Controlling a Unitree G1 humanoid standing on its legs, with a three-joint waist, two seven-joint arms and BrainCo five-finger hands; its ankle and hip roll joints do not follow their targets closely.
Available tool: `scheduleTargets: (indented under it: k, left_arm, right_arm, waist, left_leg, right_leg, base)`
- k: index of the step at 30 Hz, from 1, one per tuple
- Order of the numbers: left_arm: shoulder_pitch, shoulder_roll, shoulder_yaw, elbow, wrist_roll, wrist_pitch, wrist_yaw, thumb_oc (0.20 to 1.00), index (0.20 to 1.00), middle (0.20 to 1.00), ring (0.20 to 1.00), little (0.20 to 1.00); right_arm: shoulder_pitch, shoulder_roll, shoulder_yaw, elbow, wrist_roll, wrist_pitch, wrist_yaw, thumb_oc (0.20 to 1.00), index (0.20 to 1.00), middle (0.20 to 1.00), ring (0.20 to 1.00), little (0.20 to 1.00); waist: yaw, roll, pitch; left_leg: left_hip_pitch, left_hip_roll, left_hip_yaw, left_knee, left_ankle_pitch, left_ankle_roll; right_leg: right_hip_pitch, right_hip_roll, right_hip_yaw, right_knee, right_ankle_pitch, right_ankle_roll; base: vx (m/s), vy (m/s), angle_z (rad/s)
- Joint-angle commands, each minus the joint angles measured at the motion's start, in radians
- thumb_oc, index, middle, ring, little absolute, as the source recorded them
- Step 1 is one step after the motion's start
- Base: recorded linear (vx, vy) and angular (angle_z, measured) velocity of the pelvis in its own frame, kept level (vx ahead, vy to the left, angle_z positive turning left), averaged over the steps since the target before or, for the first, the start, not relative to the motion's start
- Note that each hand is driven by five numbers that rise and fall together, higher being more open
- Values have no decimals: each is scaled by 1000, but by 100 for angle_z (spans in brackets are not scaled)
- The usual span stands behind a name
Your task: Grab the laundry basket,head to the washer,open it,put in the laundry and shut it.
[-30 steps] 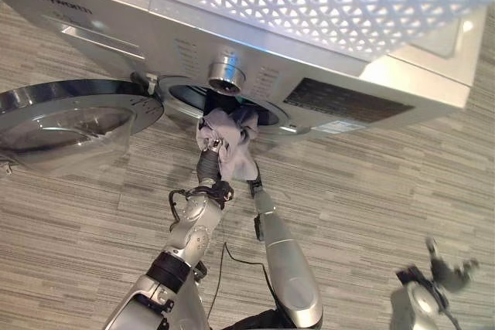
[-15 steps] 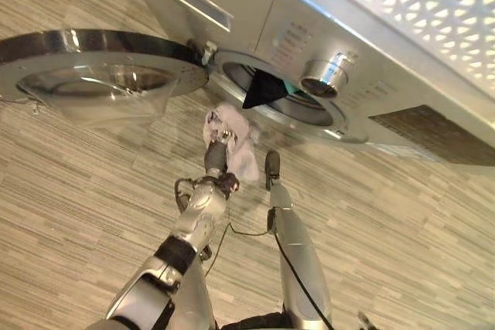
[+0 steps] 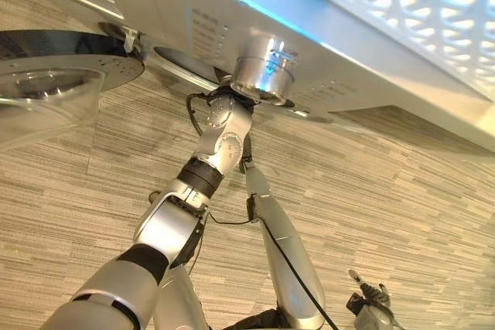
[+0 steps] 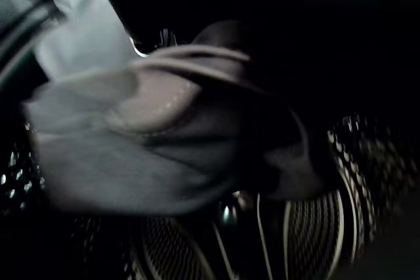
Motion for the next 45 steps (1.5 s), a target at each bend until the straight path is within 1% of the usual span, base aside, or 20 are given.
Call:
scheduleTargets:
  k: [1,5,9,10,11,12,14,15,16,19,22,26,30,31,33,36,38,40,42,45]
  left_arm:
    - [-204,35,57,68,-6,-64,7,200,200,200,200,200]
    - [-359,113,76,188,-12,-34,23,200,200,200,200,200]
    - [-590,265,-36,291,33,1,31,200,200,200,200,200]
    - [-615,283,-61,243,24,-17,32,460,460,460,460,460]
    - [-631,311,-89,205,38,-17,30,1000,1000,1000,1000,1000]
    - [-647,348,-129,178,121,-2,44,1000,1000,1000,1000,1000]
    - [-812,440,-513,506,723,245,-43,1000,1000,1000,1000,1000]
    - [-827,440,-590,559,851,273,-49,1000,1000,1000,1000,1000]
    - [-830,438,-591,561,854,272,-49,1000,1000,1000,1000,1000]
    - [-800,395,-766,582,1334,353,-14,1000,1000,1000,1000,1000]
    - [-688,324,-786,572,1530,395,-84,1000,1000,1000,1000,1000]
    - [-628,305,-749,497,1586,391,-67,1000,1000,1000,1000,1000]
    - [-505,322,-645,342,1610,384,-10,1000,1000,1000,1000,1000]
    - [-349,350,-514,161,1536,355,19,1000,1000,1000,1000,1000]
    - [-341,355,-509,151,1538,358,15,1000,1000,1000,1000,1000]
    - [180,336,-241,-264,1336,294,-20,1000,1000,1000,1000,1000]
    - [443,327,-168,-422,1161,253,-103,1000,1000,1000,1000,1000]
    - [532,343,-152,-487,1090,231,-156,1000,1000,1000,1000,1000]
    - [648,319,-168,-538,941,172,-191,1000,1000,1000,1000,1000]
    - [836,420,-140,-714,762,126,-281,1000,1000,1000,1000,1000]
  right_arm:
    - [51,-62,25,-5,27,-11,-59,1000,1000,1000,1000,1000]
    - [15,-65,25,19,33,-28,-77,1000,1000,1000,1000,1000]
    - [-21,-79,9,53,46,-57,-84,1000,1000,1000,1000,1000]
    - [-26,-86,1,43,49,-57,-76,1000,1000,1000,1000,1000]
    - [-23,-88,-13,28,56,-59,-67,1000,1000,1000,1000,1000]
    - [-19,-97,-24,3,52,-68,-65,1000,1000,1000,1000,1000]
    - [-59,-161,-17,49,72,-83,-11,1000,1000,1000,1000,1000]
    - [-83,-184,-14,78,83,-76,9,1000,1000,1000,1000,1000]
    - [-87,-183,-13,82,85,-77,12,1000,1000,1000,1000,1000]
    - [-121,-197,43,144,117,-100,52,1000,1000,1000,1000,1000]
    - [-156,-194,70,133,151,-108,71,1000,1000,1000,1000,1000]
    - [-171,-185,103,56,162,-117,84,1000,1000,1000,1000,1000]
    - [-200,-192,145,-96,142,-125,87,1000,1000,1000,1000,1000]
    - [-158,-179,146,-181,117,-124,95,1000,1000,1000,1000,1000]
    - [-152,-181,149,-185,116,-122,93,1000,1000,1000,1000,1000]
    - [-73,-148,121,-361,35,-87,102,1000,1000,1000,1000,1000]
    - [-104,-141,98,-390,5,-51,81,1000,1000,1000,1000,1000]
    - [-114,-134,94,-391,-1,-38,81,1000,1000,1000,1000,1000]
    - [-215,-72,106,-158,-5,-29,98,1000,1000,1000,1000,1000]
    - [-319,-87,28,83,35,3,141,1000,1000,1000,1000,1000]
  waist:
    - [-13,41,-79]
    - [-28,53,-90]
    - [-37,93,-103]
    - [-35,103,-101]
    - [-34,113,-106]
    - [-32,120,-110]
    - [-18,145,-116]
    - [-14,146,-111]
    - [-14,144,-109]
    - [2,148,-108]
    - [11,144,-96]
    - [29,143,-83]
    - [50,136,-59]
    - [67,131,-49]
    - [63,133,-53]
    - [115,130,-30]
    - [150,137,-22]
    - [160,140,-23]
    - [194,175,-24]
    - [231,216,-31]
  left_leg:
    - [-65,55,-20,-8,26,-25]
    - [-63,66,-4,-10,26,-28]
    - [-58,76,9,-16,35,-32]
    - [-58,75,6,-18,38,-31]
    - [-58,75,7,-19,40,-32]
    - [-59,76,8,-21,43,-33]
    - [-66,79,0,-14,57,-33]
    - [-69,80,-4,-8,57,-33]
    - [-69,80,-5,-7,57,-33]
    - [-79,81,-18,-7,55,-33]
    - [-83,79,-27,-7,47,-31]
    - [-85,72,-35,-11,45,-27]
    - [-100,61,-36,-14,73,-17]
    - [-100,53,-39,-12,73,-13]
    - [-100,53,-40,-12,73,-13]
    - [-98,30,-50,-8,72,-9]
    - [-98,20,-56,-9,73,-6]
    - [-98,14,-59,-9,74,-4]
    - [-93,1,-63,-9,74,3]
    - [-96,-11,-69,-9,76,5]
  right_leg:
    - [-107,-27,90,175,-196,139]
    - [-129,-12,103,183,-199,142]
    - [-143,1,113,188,-204,144]
    - [-145,2,110,189,-207,143]
    - [-144,3,107,190,-209,143]
    - [-143,5,106,188,-209,142]
    - [-139,5,96,184,-201,136]
    - [-139,4,91,188,-201,134]
    - [-139,4,91,188,-201,134]
    - [-138,1,83,198,-205,131]
    - [-130,-3,79,197,-211,131]
    - [-119,-13,77,192,-212,132]
    - [-111,-35,68,186,-184,125]
    - [-100,-44,60,185,-185,124]
    - [-99,-45,59,184,-185,124]
    - [-74,-63,45,178,-185,117]
    - [-57,-71,38,171,-181,114]
    - [-49,-74,35,166,-179,113]
    - [-36,-86,33,169,-182,114]
    - [-27,-95,26,174,-190,117]
  base:
    - [32,25,7]
    - [27,7,-13]
    - [53,-3,-16]
    - [70,-18,-4]
    - [45,-15,0]
    - [36,-19,5]
    - [1,-28,2]
    - [0,0,0]
    - [0,-19,5]
    - [1,-7,1]
    - [-20,30,11]
    - [-49,18,8]
    - [-74,0,4]
    - [-34,3,14]
    - [-19,4,15]
    - [-24,9,24]
    - [-31,14,13]
    - [-10,7,15]
    - [15,65,21]
    - [-4,98,17]
